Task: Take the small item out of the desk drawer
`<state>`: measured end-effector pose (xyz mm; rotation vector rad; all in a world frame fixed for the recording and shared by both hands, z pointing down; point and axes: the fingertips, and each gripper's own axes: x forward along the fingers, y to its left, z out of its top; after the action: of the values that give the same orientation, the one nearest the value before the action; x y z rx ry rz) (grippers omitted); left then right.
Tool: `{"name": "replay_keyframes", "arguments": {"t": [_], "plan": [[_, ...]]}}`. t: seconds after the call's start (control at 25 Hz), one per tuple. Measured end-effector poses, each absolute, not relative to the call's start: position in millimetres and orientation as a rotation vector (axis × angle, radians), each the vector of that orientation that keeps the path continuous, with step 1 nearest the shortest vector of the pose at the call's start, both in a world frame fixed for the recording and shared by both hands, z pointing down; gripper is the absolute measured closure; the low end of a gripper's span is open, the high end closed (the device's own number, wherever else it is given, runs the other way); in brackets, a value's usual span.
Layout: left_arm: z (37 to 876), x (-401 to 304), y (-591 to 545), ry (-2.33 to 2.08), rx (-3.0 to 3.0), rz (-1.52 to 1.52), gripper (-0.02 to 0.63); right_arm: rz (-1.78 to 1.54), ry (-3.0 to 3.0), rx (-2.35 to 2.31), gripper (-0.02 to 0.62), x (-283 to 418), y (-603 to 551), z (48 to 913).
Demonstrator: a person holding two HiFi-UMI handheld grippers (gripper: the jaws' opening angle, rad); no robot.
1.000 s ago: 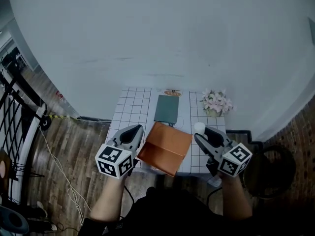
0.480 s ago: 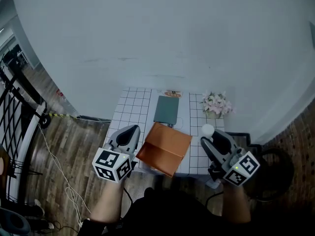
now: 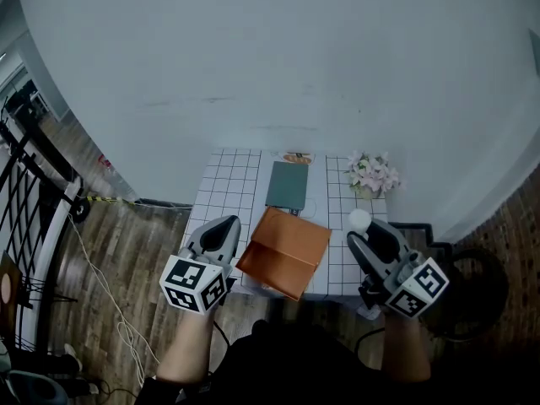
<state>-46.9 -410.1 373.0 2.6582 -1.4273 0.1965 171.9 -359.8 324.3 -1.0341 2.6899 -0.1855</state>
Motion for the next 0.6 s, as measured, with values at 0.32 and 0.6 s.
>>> {"name": "replay_keyframes", "arguments": {"t": [0.32,0.6], "plan": [[372,-49,-411,-1.411,2.662,0.192,0.601,-0.24,2.689,-1.033,0.437,167,-360,335],[378,-46,-413,-1.393,2.661,0.195,0.601,-0.252,2.708,-1.035,0.437,164,-363,342]]}}
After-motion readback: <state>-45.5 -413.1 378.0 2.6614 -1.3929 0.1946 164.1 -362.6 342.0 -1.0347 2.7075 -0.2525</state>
